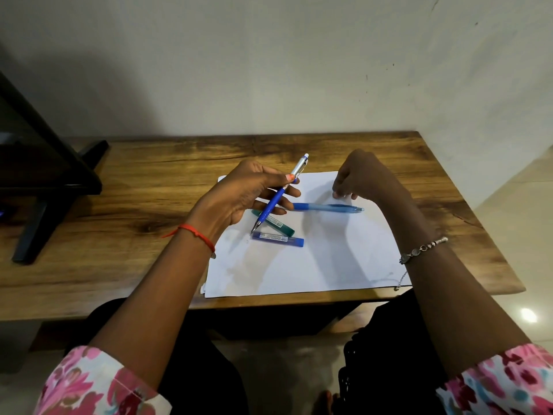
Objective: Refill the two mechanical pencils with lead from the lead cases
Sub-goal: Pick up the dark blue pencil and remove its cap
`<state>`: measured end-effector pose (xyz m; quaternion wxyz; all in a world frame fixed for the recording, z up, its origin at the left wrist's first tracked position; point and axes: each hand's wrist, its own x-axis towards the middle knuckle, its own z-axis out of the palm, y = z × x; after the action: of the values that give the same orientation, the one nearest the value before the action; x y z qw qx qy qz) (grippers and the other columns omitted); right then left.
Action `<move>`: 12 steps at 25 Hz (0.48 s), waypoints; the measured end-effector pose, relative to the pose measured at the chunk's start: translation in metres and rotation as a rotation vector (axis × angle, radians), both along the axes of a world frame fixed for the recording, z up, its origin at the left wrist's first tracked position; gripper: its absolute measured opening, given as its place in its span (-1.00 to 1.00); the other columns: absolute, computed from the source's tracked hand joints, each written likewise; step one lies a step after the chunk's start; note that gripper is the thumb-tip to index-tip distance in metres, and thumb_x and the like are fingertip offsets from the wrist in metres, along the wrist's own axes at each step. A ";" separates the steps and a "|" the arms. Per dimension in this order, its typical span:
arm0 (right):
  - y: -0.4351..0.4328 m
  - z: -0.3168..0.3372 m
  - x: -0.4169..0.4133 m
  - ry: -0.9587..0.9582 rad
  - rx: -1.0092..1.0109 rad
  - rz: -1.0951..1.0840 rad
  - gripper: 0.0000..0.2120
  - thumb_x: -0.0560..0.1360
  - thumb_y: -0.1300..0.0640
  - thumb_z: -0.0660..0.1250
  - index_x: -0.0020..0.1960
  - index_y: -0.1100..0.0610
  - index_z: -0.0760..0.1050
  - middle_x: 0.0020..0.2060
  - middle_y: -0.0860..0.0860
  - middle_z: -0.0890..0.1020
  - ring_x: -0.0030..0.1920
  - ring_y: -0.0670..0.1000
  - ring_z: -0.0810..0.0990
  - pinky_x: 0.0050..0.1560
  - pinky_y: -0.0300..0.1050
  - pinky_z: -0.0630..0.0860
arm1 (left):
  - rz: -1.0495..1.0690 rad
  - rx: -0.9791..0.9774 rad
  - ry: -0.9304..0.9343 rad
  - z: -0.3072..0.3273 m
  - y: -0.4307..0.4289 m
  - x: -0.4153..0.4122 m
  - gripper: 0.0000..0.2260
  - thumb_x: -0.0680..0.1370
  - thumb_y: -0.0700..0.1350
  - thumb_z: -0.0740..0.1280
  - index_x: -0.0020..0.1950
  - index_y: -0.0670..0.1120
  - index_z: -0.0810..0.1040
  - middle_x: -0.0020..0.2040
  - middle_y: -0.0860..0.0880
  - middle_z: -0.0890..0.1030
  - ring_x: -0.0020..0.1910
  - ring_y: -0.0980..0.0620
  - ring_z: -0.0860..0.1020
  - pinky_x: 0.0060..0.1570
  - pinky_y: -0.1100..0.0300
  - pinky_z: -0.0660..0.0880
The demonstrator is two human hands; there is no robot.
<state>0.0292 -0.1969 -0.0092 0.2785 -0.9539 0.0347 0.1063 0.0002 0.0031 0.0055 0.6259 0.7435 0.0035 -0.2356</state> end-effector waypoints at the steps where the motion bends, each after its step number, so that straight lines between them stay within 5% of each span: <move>1: 0.000 0.000 0.000 0.005 0.007 0.008 -0.86 0.28 0.46 0.39 -0.16 0.42 0.62 -0.40 0.19 0.57 -0.50 0.01 0.48 -0.44 -0.23 0.43 | 0.003 0.002 0.000 0.000 0.000 0.000 -0.86 0.53 -0.14 0.30 -0.08 -0.16 0.62 -0.35 0.02 0.69 -0.43 0.08 0.62 -0.41 0.26 0.58; 8: -0.010 0.000 0.003 -0.019 0.103 -0.028 -0.85 0.36 0.47 0.30 -0.12 0.42 0.62 -0.45 0.08 0.59 -0.49 0.00 0.55 -0.38 -0.25 0.55 | 0.018 0.033 -0.027 -0.003 0.001 0.003 -0.85 0.52 -0.13 0.30 -0.03 -0.17 0.62 -0.35 0.03 0.68 -0.45 0.08 0.62 -0.42 0.29 0.56; 12: -0.011 0.003 0.002 -0.021 0.103 -0.052 -0.80 0.36 0.51 0.29 -0.10 0.35 0.63 -0.60 0.03 0.56 -0.58 -0.08 0.52 -0.55 -0.41 0.46 | 0.017 0.073 -0.062 -0.007 0.001 0.008 -0.83 0.52 -0.12 0.30 0.01 -0.16 0.62 -0.34 0.04 0.68 -0.46 0.12 0.60 -0.41 0.33 0.55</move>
<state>0.0309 -0.2080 -0.0058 0.3301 -0.9382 0.0509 0.0905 0.0079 0.0039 -0.0017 0.6001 0.7727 -0.0006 -0.2068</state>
